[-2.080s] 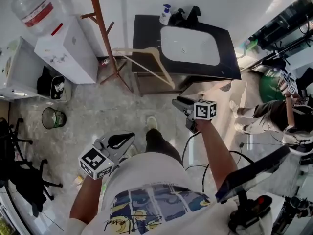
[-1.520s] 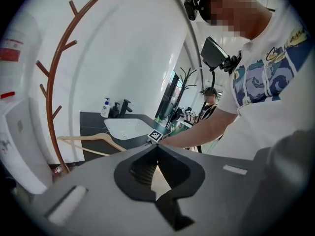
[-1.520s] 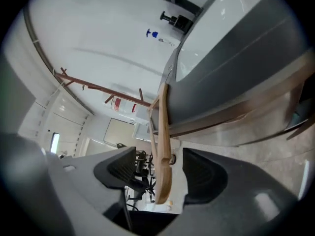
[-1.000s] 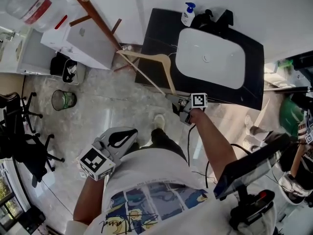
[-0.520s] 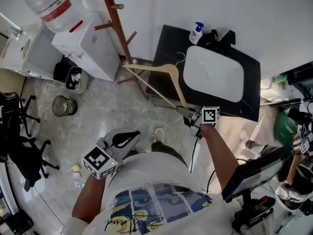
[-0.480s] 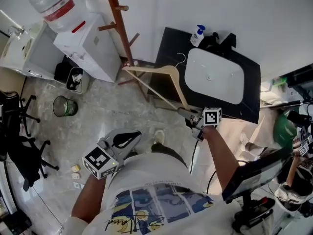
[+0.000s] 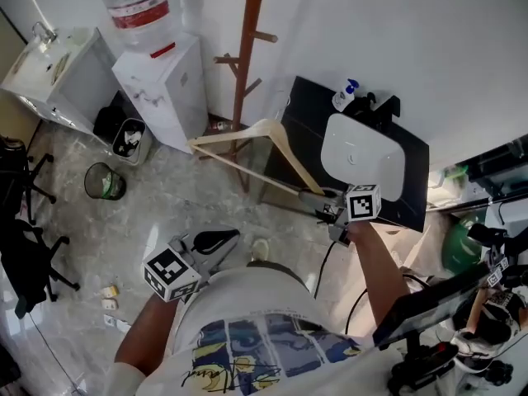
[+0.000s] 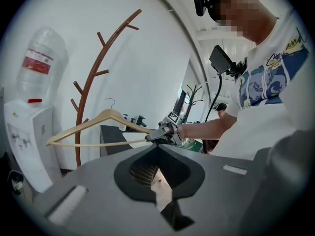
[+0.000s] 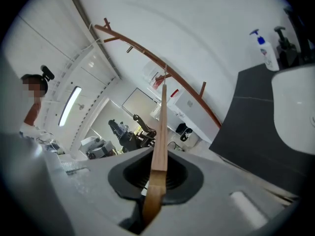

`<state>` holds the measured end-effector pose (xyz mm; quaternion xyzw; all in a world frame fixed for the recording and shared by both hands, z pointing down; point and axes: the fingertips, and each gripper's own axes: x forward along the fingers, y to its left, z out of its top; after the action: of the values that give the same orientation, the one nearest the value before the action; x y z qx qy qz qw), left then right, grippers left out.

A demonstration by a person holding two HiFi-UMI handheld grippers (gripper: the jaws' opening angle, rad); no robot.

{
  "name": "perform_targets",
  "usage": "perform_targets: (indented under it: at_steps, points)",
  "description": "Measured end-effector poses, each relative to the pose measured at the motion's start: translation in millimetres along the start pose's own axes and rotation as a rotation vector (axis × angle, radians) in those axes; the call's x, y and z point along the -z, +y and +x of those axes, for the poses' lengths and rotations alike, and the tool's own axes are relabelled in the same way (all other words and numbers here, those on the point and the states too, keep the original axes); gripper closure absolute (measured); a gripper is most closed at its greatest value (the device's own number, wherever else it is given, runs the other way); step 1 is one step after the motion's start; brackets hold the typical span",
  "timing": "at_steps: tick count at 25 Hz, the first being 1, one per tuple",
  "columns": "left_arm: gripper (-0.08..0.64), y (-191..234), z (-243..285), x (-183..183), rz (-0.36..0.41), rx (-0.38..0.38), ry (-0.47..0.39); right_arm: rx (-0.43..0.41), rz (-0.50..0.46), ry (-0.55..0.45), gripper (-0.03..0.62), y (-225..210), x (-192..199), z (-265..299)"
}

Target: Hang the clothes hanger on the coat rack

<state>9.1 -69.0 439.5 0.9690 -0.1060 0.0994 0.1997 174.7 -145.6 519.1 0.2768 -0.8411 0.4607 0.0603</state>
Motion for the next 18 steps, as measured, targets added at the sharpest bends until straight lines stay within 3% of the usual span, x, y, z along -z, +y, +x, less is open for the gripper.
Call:
perform_targets:
  at_steps: [10,18]
  points:
    - [0.557,22,-47,0,-0.008,-0.072,-0.078,0.028,-0.174,0.029,0.559,19,-77,49]
    - [0.558,38,-76,-2,-0.016,-0.143,-0.126,0.07,-0.22,0.058,0.558,6,-116,77]
